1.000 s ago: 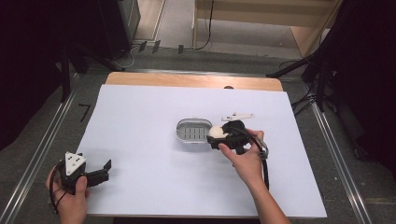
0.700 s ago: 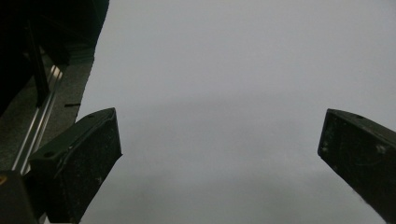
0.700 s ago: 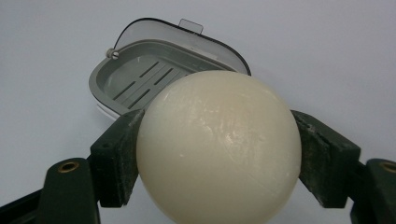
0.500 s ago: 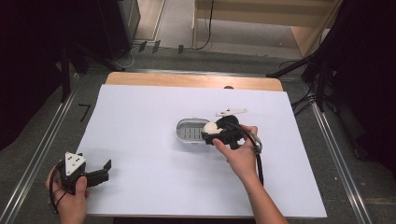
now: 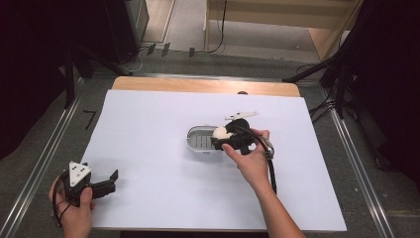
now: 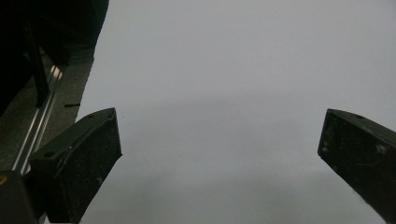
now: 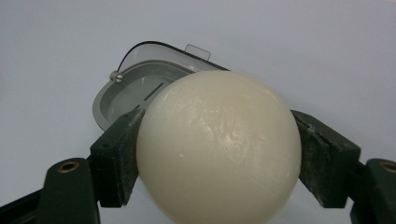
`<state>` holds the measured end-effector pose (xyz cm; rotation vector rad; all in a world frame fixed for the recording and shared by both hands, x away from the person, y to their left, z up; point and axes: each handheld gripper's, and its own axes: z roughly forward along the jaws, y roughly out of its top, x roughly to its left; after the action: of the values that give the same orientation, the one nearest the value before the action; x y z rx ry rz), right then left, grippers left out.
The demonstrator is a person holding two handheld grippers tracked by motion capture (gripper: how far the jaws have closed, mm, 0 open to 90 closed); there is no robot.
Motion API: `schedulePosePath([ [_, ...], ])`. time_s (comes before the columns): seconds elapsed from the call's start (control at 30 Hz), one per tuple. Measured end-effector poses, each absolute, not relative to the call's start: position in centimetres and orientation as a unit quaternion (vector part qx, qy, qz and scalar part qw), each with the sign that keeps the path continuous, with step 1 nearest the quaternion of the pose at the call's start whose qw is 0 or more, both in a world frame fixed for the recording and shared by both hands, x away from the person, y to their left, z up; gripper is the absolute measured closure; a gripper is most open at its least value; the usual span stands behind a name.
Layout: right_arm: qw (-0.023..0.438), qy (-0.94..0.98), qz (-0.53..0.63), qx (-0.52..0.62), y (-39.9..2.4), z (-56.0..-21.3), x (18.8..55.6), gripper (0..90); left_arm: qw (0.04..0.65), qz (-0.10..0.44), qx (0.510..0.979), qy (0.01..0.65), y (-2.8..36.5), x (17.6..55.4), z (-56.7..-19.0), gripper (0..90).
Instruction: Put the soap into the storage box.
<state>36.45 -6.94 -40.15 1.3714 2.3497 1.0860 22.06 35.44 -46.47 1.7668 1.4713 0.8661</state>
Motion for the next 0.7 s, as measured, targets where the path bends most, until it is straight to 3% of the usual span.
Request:
schedulePosePath([
  [0.7, 0.097, 0.807, 0.357, 0.46, -3.8, -40.7, 37.9, 24.9, 0.339, 0.332, 0.677, 0.563, 35.5, 22.0, -46.5, 0.0],
])
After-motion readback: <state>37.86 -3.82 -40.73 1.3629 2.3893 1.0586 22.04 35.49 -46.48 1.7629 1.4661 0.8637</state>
